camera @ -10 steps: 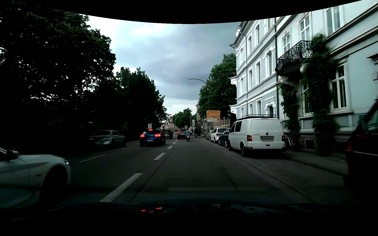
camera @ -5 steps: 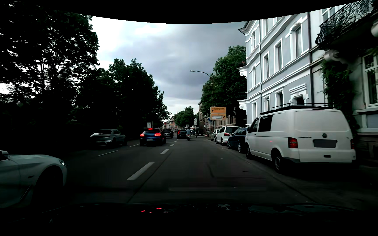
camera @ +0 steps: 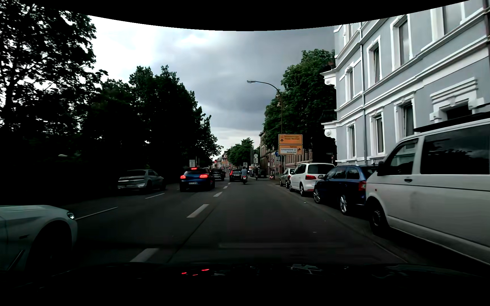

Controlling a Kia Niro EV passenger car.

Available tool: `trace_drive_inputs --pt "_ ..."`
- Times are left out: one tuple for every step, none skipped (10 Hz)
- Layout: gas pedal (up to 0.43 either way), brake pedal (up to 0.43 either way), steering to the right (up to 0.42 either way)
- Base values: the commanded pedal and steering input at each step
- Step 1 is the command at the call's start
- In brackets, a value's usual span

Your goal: Follow the waypoints while adhering to traffic rules and regulations

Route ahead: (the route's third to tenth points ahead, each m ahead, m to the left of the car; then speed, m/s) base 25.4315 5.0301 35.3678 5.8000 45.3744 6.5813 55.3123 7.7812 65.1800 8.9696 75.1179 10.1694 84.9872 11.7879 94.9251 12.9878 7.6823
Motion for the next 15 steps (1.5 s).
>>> trace_drive_inputs --pt "0.0 0.0 -0.009" --pt "0.0 0.0 -0.008" --pt "0.0 0.0 -0.008" --pt "0.0 0.0 -0.008" --pt "0.0 0.0 -0.008" --pt "0.008 0.0 -0.008" --pt "0.02 0.0 -0.008" --pt "0.039 0.0 -0.009" --pt "0.039 0.0 -0.009" --pt "0.039 0.0 -0.009" --pt "0.039 0.0 -0.01" --pt "0.047 0.0 -0.01" --pt "0.059 0.0 -0.009" --pt "0.067 0.0 -0.01" --pt "0.067 0.0 -0.01"
